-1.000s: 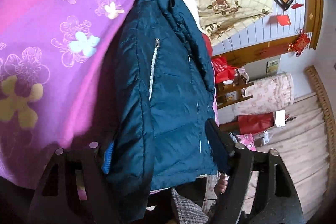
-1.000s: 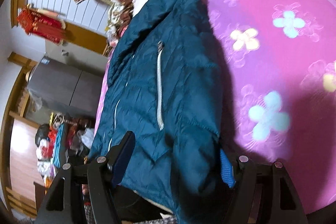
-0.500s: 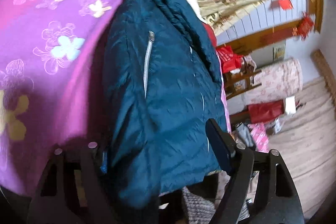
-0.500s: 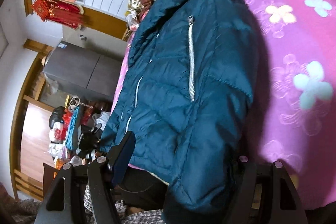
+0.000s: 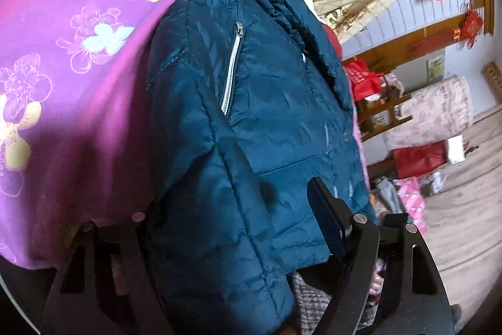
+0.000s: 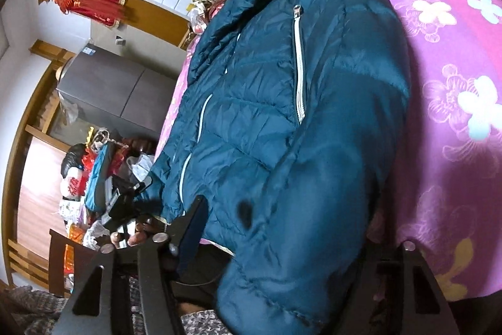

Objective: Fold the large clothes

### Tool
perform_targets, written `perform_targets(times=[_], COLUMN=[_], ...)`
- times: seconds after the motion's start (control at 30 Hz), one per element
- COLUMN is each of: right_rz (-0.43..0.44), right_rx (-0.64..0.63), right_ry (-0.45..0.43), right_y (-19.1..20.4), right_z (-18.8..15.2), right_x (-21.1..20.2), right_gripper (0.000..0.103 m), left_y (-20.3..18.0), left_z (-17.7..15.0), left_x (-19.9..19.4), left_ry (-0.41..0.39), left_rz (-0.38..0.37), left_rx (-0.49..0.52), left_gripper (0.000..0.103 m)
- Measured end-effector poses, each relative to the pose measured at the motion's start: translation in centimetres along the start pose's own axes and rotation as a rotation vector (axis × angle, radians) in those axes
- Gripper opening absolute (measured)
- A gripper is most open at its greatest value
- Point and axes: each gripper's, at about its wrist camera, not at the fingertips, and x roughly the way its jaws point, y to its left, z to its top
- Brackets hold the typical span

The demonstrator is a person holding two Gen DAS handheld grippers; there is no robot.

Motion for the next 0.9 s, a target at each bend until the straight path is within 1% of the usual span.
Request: perform_targets(times=[0.03,0.07,0.1,0.13,0.17,0.2,0.23,0.33,0.47,0.57,0.7,0.73,0.8,0.9], right_rz=[-0.012,-0.022,-0.041,-0.063,-0.072,-0.081,-0.089,-0.101,-0.074,-0.048,-0.055,-0.058,-0.057,-0.055], right_rx=[-0.002,0.006,0.018,0.033,0.042,0.044,0.037,0.0,-0.058,-0.09,-0.111,-0.106,-0.096,-0.106], right_ry=[-0.003,-0.004,-0.004,-0.006,-0.01,-0.017,-0.028,-0.063,-0.109,-0.115,-0.125,-0.131,-0.137,-0.154], right_y=[0.2,0.1,0.0,-0.2,-0.4,-0.4,-0.1,1.2,3.1,4.1,4.2,4.0,3.8,4.4], right_z=[0.0,0.1,0.2,0.3,0.4,0.6,0.7,0.8,0.7,-0.3,-2.0,-2.3,-2.3,-1.2], right_x=[0.3,0.4,0.5,0.6,0.6,0.3,-0.1,-1.5,-4.4,-6.9,-9.5,-9.8,-9.8,-9.3], right_gripper=[0.053,0.05,0.038,0.028,0.025,0.019,0.016,0.013,0.01,0.009,0.008,0.008,0.008,0.008], left_y=[-0.3,-1.1,-1.7,-2.1,-2.5,-2.8,-3.0,-4.3,-6.4,-7.9,-9.2,-9.5,-9.5,-9.1], left_z=[-0.1,-0.3,-0.4,-0.5,-0.6,-0.5,-0.5,-0.4,-0.6,-1.5,-4.0,-4.6,-5.3,-4.4], left_x=[0.1,0.3,0.5,0.7,0.7,0.5,0.1,-2.0,-5.2,-6.4,-7.5,-7.3,-7.1,-6.8], left_ry=[-0.002,0.0,0.003,0.003,0.002,-0.003,-0.015,-0.078,-0.154,-0.168,-0.169,-0.172,-0.183,-0.201], left_rz=[0.026,0.078,0.135,0.202,0.27,0.292,0.29,0.286,0.261,0.237,0.21,0.214,0.249,0.269], left_rx=[0.012,0.045,0.074,0.096,0.114,0.118,0.116,0.131,0.168,0.206,0.273,0.286,0.304,0.276], left_gripper=[0.072,0.051,0.038,0.02,0.015,0.014,0.012,0.01,0.009,0.009,0.009,0.009,0.009,0.009])
